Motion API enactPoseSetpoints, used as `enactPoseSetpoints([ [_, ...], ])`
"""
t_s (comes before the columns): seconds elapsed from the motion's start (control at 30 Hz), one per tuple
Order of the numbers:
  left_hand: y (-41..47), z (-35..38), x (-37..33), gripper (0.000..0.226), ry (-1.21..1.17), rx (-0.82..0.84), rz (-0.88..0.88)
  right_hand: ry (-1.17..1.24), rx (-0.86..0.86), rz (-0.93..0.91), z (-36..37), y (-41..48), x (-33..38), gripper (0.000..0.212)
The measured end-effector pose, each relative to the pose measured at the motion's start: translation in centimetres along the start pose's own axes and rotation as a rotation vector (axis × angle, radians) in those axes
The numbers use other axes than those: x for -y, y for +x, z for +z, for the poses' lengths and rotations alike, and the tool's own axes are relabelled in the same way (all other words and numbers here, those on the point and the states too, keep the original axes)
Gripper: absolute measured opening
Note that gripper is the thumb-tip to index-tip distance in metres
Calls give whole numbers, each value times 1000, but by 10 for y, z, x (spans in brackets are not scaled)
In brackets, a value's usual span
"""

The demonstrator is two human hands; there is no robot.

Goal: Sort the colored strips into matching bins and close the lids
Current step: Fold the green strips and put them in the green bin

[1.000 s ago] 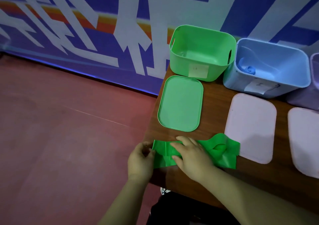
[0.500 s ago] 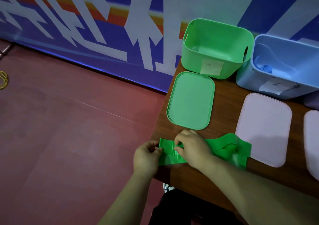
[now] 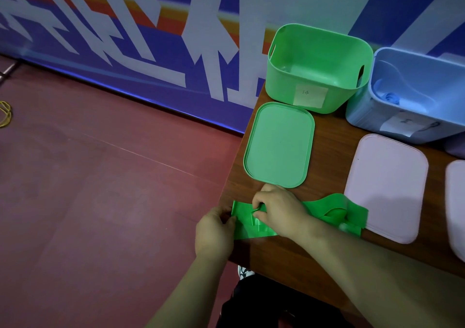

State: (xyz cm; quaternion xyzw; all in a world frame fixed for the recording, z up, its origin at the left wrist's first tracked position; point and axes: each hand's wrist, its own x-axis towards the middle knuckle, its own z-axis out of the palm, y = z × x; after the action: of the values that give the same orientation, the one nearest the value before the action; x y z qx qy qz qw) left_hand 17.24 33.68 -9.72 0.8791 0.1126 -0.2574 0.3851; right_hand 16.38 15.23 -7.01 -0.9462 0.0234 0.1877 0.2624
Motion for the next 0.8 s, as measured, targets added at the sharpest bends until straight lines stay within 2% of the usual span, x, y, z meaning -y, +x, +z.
enactPoseSetpoints([
  [0.13, -3, 2, 1, 17, 51, -40, 43, 3, -17, -29, -1, -2, 0, 10],
  [0.37, -2, -5, 1, 15, -19, -41, 33, 98, 8, -20, -24, -14, 0, 8],
  [0.53, -4, -8, -2, 12, 19, -36, 21, 224, 7, 41, -34, -23, -1, 21],
  [0.6, -4, -7, -4, 12, 27, -50, 30, 230, -14, 34, -39, -28, -2, 19],
  [0.8, -14, 0, -18, 25, -9, -51, 213, 278, -93, 48, -54, -49, -3, 7],
])
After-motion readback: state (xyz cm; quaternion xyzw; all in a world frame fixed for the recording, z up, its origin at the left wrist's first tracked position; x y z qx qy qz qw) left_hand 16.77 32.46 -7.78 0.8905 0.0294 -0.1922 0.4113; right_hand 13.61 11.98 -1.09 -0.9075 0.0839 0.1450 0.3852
